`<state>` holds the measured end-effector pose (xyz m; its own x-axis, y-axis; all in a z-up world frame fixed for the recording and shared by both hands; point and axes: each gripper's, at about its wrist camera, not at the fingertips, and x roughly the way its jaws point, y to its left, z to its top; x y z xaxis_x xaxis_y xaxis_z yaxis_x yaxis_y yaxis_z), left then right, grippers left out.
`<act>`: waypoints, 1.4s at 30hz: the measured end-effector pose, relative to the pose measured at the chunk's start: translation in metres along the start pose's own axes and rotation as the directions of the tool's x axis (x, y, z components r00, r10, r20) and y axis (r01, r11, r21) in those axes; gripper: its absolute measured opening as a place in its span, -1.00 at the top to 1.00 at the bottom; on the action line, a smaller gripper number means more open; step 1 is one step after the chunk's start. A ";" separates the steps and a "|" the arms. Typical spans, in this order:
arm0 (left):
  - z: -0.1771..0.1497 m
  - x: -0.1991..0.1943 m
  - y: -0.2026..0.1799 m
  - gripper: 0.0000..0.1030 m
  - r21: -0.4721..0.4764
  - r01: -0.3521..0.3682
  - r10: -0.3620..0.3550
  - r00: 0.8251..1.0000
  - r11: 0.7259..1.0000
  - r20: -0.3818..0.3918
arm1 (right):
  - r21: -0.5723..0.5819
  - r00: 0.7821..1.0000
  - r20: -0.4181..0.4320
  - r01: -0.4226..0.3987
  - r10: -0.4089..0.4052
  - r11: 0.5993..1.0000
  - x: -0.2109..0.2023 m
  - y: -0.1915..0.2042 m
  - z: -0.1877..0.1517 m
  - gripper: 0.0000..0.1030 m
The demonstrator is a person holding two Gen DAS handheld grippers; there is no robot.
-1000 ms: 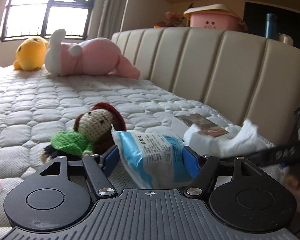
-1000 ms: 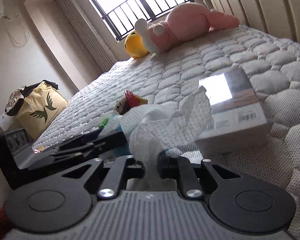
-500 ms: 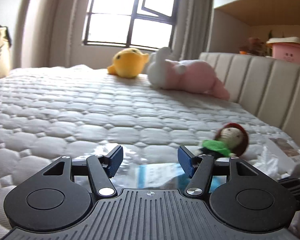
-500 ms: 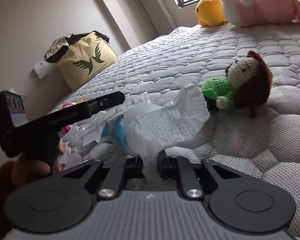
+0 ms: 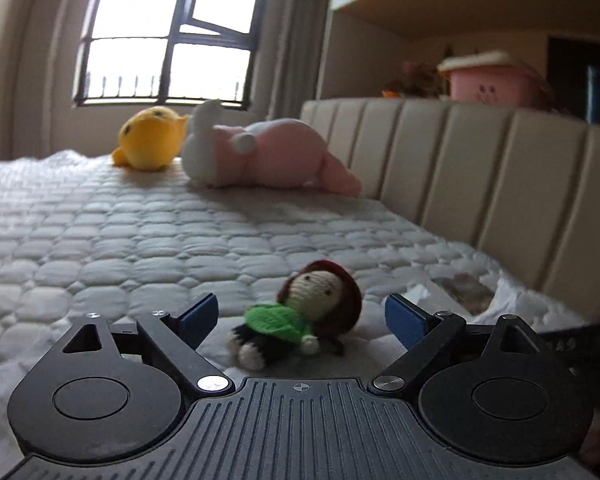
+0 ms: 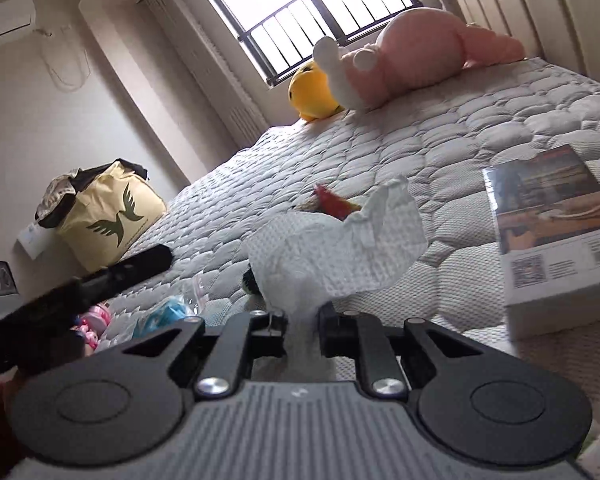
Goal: Organize objects
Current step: 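Move the open left tool toward the crocheted doll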
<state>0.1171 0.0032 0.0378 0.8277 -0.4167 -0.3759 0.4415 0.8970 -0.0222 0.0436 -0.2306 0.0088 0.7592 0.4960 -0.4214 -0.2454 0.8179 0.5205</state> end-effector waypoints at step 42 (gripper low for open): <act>0.002 0.106 0.037 -0.93 -0.199 0.044 -0.093 0.966 0.979 -0.242 | 0.081 0.999 0.038 0.001 -0.004 0.997 -0.021 -0.040 -0.016 0.67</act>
<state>0.2214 -0.0083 -0.0013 0.6746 -0.4497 -0.5853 0.3996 0.8892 -0.2226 0.0276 -0.2691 -0.0147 0.7828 0.4809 -0.3950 -0.1946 0.7921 0.5786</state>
